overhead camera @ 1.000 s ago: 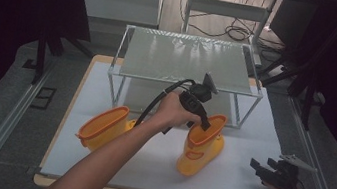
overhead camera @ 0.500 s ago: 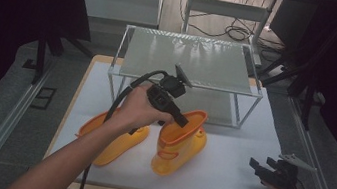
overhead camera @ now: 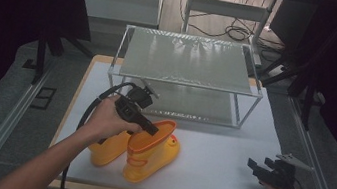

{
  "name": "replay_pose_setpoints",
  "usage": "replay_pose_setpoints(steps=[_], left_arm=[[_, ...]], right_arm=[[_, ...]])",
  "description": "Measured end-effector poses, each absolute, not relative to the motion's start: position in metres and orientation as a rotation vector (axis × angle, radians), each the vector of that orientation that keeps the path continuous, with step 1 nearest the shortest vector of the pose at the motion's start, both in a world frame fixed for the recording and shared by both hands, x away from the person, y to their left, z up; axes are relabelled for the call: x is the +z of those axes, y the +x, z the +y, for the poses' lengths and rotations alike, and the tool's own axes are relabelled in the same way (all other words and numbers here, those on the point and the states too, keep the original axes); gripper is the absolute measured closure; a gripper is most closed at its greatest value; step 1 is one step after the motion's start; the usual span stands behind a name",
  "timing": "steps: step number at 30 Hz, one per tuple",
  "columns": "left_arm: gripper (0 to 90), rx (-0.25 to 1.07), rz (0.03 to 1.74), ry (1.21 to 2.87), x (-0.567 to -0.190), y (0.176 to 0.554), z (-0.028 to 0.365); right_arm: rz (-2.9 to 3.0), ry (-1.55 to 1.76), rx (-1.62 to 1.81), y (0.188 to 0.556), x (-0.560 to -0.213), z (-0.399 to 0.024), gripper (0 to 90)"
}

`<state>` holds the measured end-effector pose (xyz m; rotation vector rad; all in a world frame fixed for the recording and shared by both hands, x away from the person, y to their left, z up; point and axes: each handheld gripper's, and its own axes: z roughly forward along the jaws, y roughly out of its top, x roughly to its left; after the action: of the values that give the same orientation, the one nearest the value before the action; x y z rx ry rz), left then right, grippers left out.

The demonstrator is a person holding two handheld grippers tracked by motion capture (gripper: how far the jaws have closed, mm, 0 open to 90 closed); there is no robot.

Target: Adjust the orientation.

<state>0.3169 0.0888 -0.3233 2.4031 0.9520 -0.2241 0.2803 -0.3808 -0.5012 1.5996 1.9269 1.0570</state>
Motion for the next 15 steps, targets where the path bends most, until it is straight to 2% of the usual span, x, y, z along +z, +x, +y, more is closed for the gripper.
replay_pose_setpoints(steps=[15], left_arm=[[85.7,-0.159,1.005,2.425,-0.343,0.312,0.135]], right_arm=[[1.934,1.604,1.049,0.281,-0.503,-0.378,26.4]])
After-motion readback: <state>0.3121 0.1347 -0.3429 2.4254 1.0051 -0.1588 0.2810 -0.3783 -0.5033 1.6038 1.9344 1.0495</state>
